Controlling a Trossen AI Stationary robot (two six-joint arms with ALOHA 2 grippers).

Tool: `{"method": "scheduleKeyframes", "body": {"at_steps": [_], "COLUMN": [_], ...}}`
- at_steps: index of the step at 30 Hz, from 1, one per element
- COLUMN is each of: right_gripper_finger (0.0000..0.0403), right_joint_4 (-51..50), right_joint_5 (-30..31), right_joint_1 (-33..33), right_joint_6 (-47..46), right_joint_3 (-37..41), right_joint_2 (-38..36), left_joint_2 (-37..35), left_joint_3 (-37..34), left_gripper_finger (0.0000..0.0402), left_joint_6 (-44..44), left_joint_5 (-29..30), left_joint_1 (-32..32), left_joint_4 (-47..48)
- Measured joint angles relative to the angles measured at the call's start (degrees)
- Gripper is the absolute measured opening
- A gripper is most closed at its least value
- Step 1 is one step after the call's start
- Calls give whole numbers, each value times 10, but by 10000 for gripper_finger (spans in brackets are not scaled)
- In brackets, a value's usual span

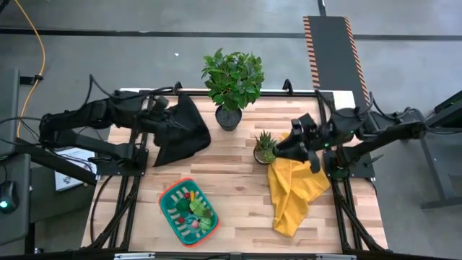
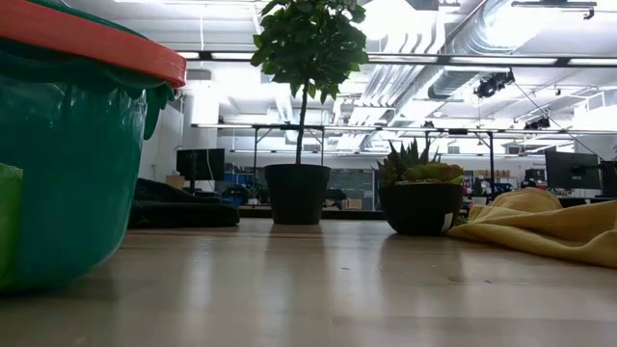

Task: Pick and placing Produce into tupperware
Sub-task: Put the black cherry into the blue basket

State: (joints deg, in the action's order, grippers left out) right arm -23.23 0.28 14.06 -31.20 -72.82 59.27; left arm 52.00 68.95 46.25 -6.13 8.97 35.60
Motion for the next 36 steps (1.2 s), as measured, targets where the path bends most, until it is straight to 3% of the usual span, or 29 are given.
{"method": "scheduleKeyframes", "body": {"at_steps": [4,11,20,24,29,36], "right_gripper_finger": [105,105,105,105,105,105], "right_joint_4": [10,23,56,84,115,155], "right_joint_5": [8,10,-3,-3,-2,31], "right_joint_1": [19,30,36,38,37,37], "right_joint_6": [5,16,19,19,21,21], "right_joint_3": [0,0,0,0,0,0], "right_joint_2": [16,65,111,133,146,151], "left_joint_2": [32,112,147,158,163,166], "left_joint_3": [0,0,0,-1,0,0], "left_gripper_finger": [7,8,8,14,89,209], "left_joint_6": [6,6,-8,-8,3,94], "left_joint_5": [-15,-97,-49,-58,-67,-10], "left_joint_1": [0,-36,-69,-67,-68,-68], "left_joint_4": [-26,-133,-165,-183,-196,-203]}}
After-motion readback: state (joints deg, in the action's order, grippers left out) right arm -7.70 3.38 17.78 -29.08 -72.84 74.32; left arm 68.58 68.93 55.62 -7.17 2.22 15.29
